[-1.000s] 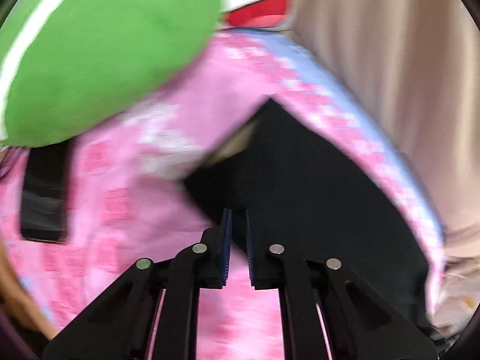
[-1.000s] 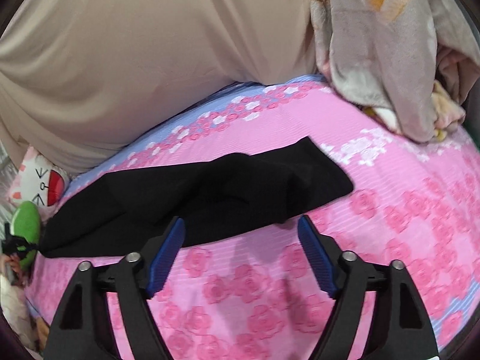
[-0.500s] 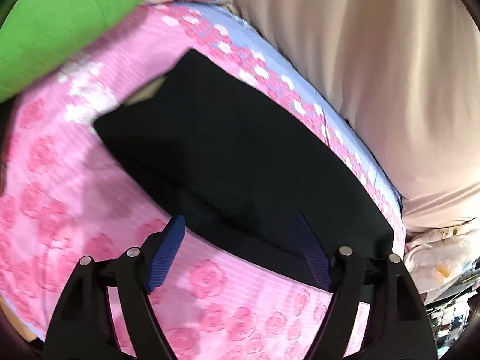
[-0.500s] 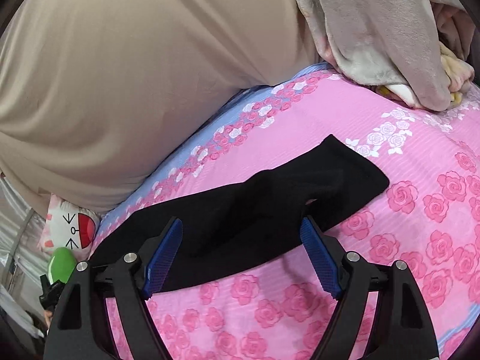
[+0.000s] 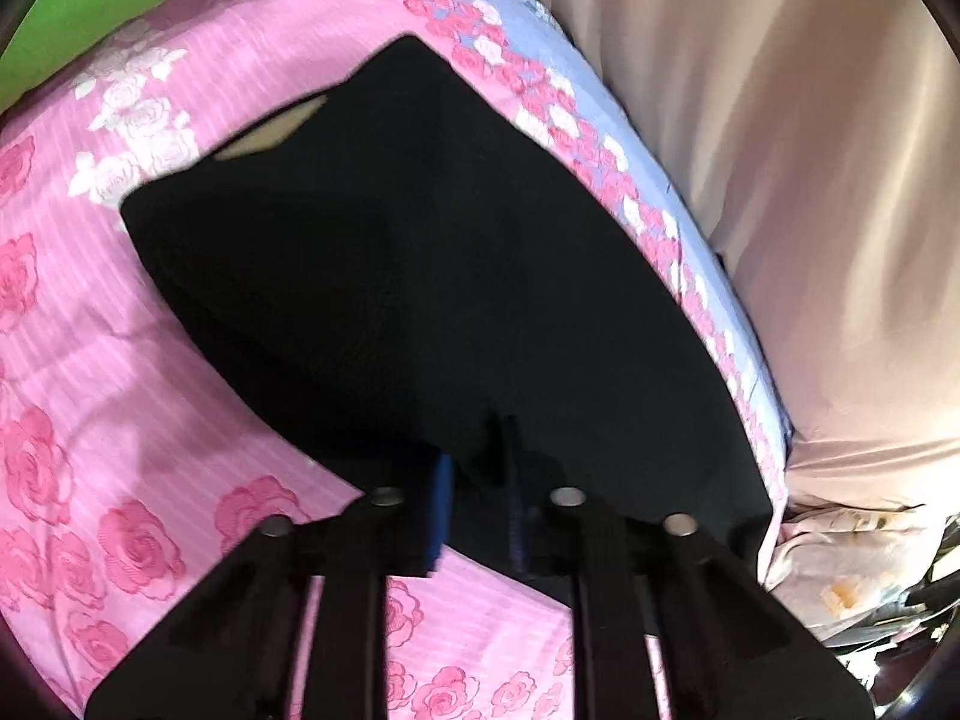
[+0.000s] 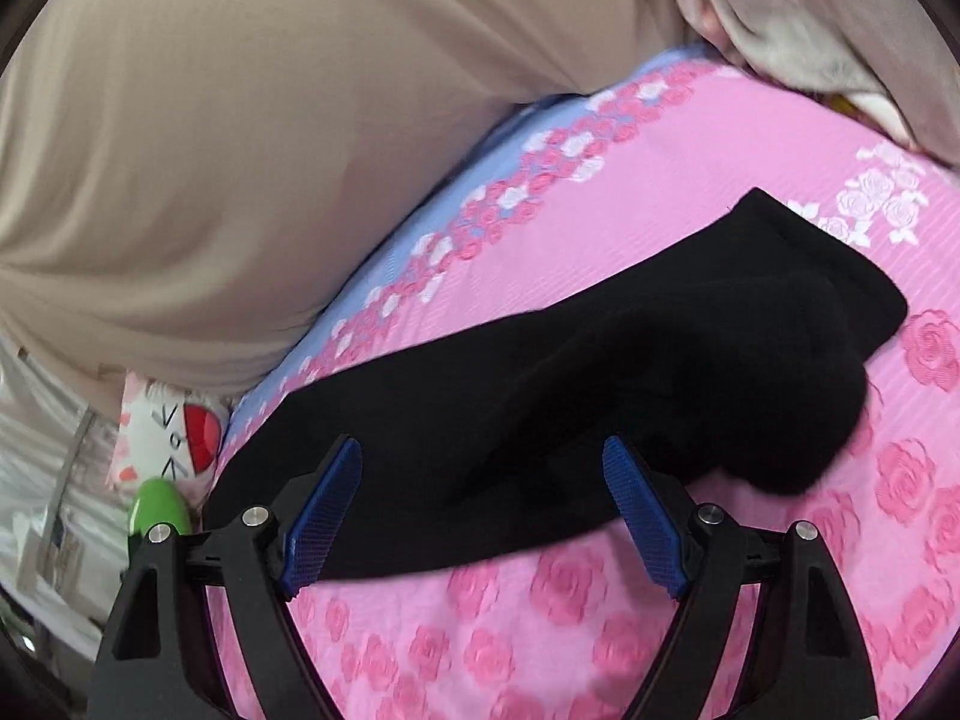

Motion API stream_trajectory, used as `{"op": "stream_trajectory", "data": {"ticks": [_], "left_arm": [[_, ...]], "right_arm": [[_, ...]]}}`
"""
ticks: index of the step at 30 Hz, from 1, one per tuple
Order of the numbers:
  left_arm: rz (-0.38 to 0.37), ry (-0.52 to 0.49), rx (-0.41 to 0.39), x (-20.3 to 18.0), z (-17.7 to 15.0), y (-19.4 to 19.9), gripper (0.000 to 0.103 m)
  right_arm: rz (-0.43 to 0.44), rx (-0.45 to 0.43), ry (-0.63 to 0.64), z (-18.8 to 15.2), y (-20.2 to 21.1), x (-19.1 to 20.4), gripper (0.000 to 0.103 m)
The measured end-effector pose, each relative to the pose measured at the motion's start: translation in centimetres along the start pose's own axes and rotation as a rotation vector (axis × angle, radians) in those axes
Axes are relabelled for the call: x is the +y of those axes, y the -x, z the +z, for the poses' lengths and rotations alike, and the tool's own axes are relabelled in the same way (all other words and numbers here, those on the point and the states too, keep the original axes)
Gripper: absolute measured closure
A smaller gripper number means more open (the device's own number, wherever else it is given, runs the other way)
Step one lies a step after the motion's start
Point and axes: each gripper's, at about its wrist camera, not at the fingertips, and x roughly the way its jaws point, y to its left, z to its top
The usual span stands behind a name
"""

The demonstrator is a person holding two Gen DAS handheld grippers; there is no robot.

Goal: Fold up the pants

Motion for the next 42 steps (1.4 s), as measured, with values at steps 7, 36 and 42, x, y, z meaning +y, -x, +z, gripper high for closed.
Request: {"op": "stream_trajectory", "data": {"ticks": [7,36,42], "left_arm": [[-0.013,-0.067,-0.040,-1.5,1.5,3.2,0.099],[0.133,-0.060,-0.085,2.1,2.1,3.8,0.076],[0.175,-0.045,-0.039,4.3,0.8,2.6,0.075]], "right_arm": [[-0.011,-0.195,0.107,4.8,3.2,2.6,0.098],[-0.076,-0.235,0.147,5.8,4.4,0.2,0.098],[-0.244,-0.107,0.166,3.5,3.6,-4.5,0.096]]}}
